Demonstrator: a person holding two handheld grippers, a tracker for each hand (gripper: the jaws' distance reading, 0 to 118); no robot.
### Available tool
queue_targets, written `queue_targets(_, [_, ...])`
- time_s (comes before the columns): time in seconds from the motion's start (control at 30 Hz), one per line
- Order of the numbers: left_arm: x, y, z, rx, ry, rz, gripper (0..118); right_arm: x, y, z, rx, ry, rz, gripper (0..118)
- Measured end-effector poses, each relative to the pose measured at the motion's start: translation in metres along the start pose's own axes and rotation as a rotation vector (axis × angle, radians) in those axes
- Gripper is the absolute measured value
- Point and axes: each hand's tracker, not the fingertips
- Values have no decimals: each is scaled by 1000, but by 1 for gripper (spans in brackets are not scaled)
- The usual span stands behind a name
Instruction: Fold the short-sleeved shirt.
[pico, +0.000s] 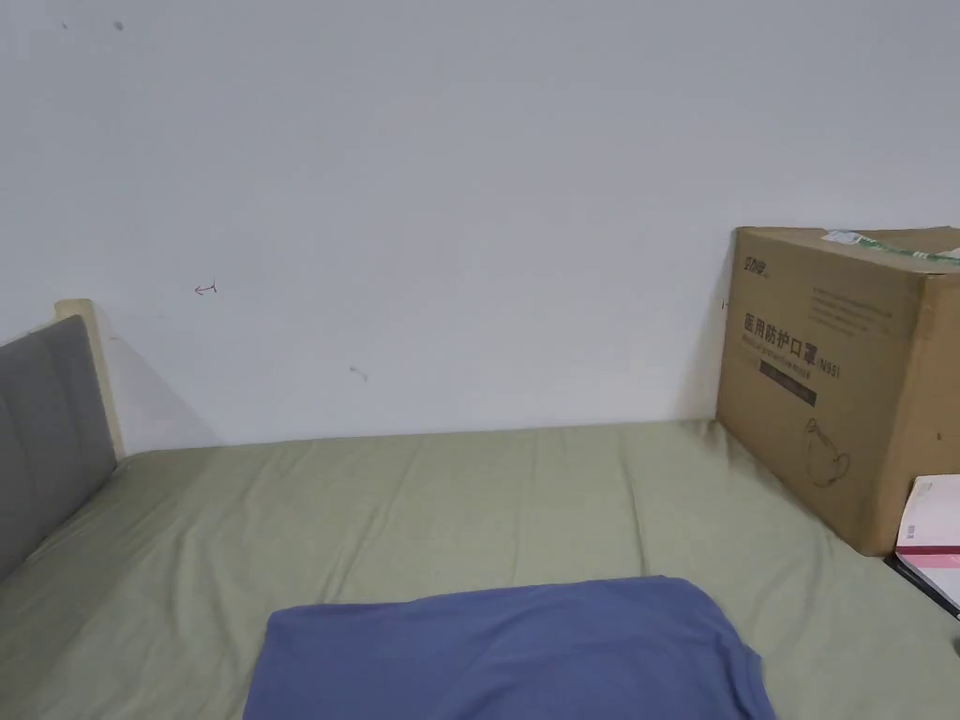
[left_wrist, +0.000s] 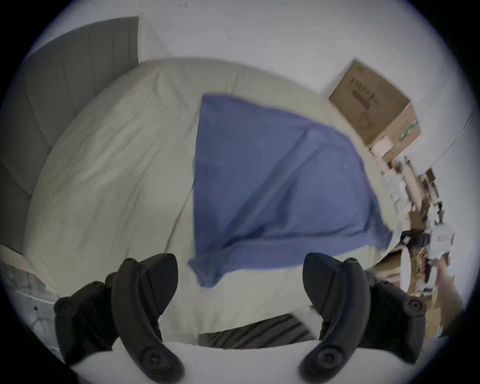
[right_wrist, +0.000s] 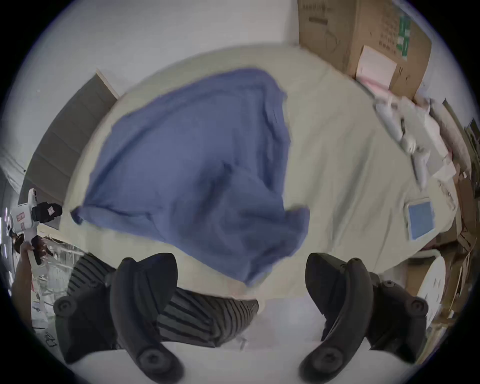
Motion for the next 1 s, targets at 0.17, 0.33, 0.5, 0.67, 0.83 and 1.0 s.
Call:
queue_targets(0.17, [48,18,66,430,-16,-40,103,-59,19,63,452,46,60,102])
queue_targets(0.33, [106,4,102,835,28,-148,87,-117,14,102,913,135,83,80])
queue_targets(0.5, [145,0,111,871,90,-207,0,-149,13,116,1074,51,110,0])
queue_targets(0.67, [158,2,111,870,99,-293,0,-145,22,115,1055,84,66,0])
queue_targets(0.83, [136,27,112,717,44,-175,0,-130,30,111,1014,97,-18,0])
queue_targets(1.0, [66,78,65,138,9,87,3,-118,35,97,906,134,-45,0])
